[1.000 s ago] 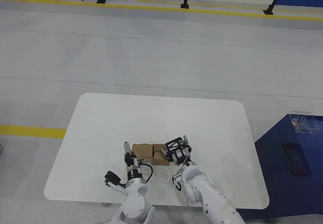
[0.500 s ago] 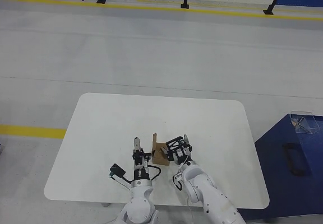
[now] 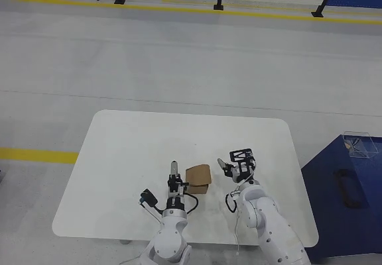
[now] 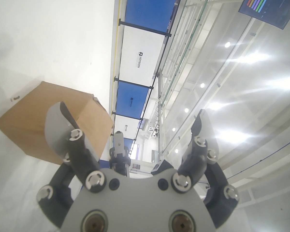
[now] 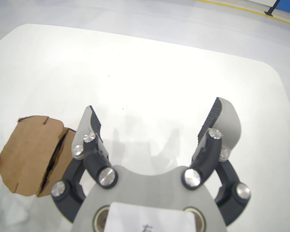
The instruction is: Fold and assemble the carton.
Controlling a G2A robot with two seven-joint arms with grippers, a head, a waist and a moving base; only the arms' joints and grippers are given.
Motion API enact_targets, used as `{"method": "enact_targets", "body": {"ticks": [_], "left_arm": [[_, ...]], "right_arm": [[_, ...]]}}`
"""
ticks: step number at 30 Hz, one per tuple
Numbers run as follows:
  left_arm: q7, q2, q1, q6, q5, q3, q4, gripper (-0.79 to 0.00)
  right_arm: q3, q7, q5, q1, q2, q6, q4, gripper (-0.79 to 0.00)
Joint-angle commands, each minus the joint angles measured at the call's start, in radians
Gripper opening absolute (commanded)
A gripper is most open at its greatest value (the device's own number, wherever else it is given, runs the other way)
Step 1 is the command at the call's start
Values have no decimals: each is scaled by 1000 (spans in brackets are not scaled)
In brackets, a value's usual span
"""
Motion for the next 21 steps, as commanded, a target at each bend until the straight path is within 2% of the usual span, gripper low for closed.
{"method": "enact_targets", "body": {"ticks": [1,5,8,19,21], "left_arm": [[-20,0,14,4,-15,2,-30,0],[-80,7,61,17,-42,-15,-121,0],[-129,17,96,46,-7,-34,-183,0],[-129,17,96,46,-7,-34,-183,0],[-182,23,82,153,21,-37,-193,0]], "right_arm": [[8,-2,14,-3,0,-8,-8,0],[33,27,100,-5,-1,-35,-24,0],[33,27,100,-5,-1,-35,-24,0],[37,25,104,-6,-1,-31,-27,0],[59,22,104,-11,1,0,-46,0]]}}
